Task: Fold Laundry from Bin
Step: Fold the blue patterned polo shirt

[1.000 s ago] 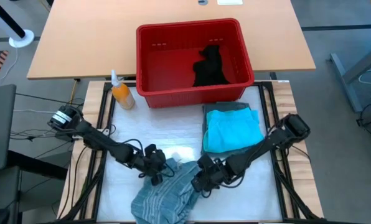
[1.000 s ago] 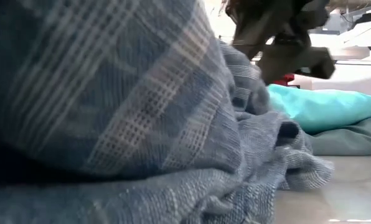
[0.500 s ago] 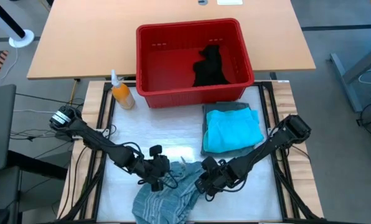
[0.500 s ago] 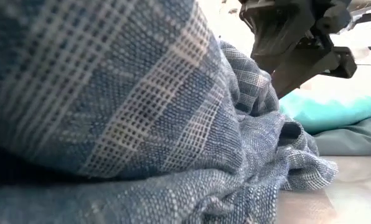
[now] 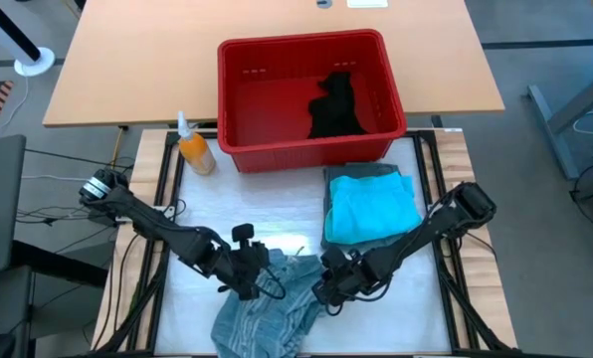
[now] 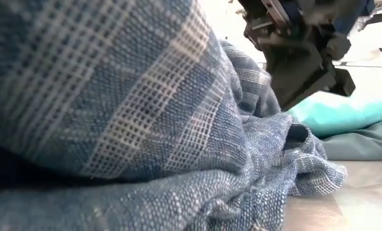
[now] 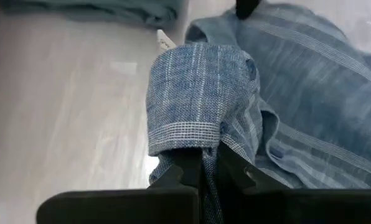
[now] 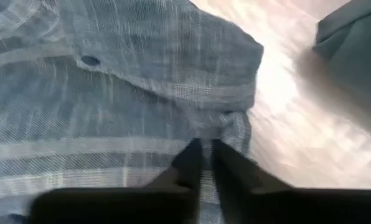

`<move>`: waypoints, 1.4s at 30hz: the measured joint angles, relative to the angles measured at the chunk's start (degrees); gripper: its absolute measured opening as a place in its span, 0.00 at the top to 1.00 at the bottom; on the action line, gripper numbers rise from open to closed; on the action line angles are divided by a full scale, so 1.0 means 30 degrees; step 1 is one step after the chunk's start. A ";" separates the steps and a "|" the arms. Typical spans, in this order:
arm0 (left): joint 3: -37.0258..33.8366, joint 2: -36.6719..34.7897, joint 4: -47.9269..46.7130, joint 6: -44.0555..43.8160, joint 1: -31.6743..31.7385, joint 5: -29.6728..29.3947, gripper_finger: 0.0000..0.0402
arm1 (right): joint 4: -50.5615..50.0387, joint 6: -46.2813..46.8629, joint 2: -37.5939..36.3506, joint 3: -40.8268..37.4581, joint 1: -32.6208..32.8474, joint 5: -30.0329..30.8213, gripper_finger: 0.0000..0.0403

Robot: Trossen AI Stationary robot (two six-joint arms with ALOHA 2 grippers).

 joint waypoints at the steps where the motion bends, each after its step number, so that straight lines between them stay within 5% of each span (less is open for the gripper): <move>1: -0.0079 0.0012 -0.0083 -0.0178 -0.0104 0.0028 1.00 | 0.0411 -0.0091 0.0021 -0.0217 0.0000 -0.0113 0.96; 14: -0.0105 -0.0029 -0.1642 -0.1972 -0.1180 -0.0020 1.00 | 0.4885 -0.3638 -0.0759 -0.0287 -0.0482 0.0086 0.93; 32: -0.0127 0.0000 -0.4008 -0.4522 -0.1467 -0.1054 1.00 | 0.4723 -0.4423 0.0350 -0.0694 -0.3562 -0.1833 0.38; 36: -0.0127 0.0007 -0.4124 -0.4534 -0.1416 -0.1067 1.00 | 0.6219 -0.7950 0.1406 -0.0666 -0.3457 -0.2516 0.37; 42: -0.0355 0.0018 -0.4371 -0.4975 -0.1385 -0.0939 1.00 | 0.5982 -0.8179 0.2390 -0.0654 -0.3638 -0.2509 0.40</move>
